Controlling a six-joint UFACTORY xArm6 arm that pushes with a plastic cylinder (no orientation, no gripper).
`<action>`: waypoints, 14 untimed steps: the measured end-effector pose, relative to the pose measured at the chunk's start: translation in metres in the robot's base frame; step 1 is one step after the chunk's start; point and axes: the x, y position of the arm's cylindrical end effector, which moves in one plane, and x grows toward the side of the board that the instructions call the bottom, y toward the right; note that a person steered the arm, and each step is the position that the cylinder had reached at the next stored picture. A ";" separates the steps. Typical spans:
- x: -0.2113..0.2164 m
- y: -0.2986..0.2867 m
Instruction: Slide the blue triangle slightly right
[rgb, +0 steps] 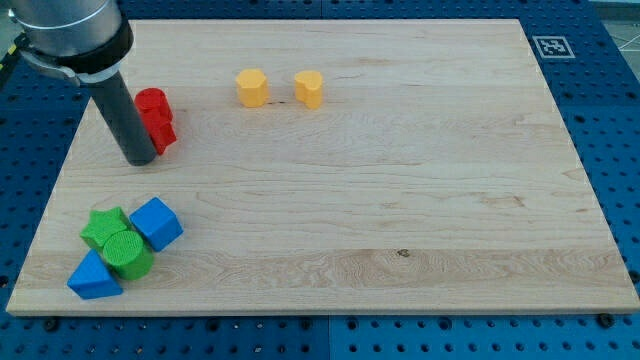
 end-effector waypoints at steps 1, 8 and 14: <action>-0.004 0.000; 0.036 0.021; 0.036 0.039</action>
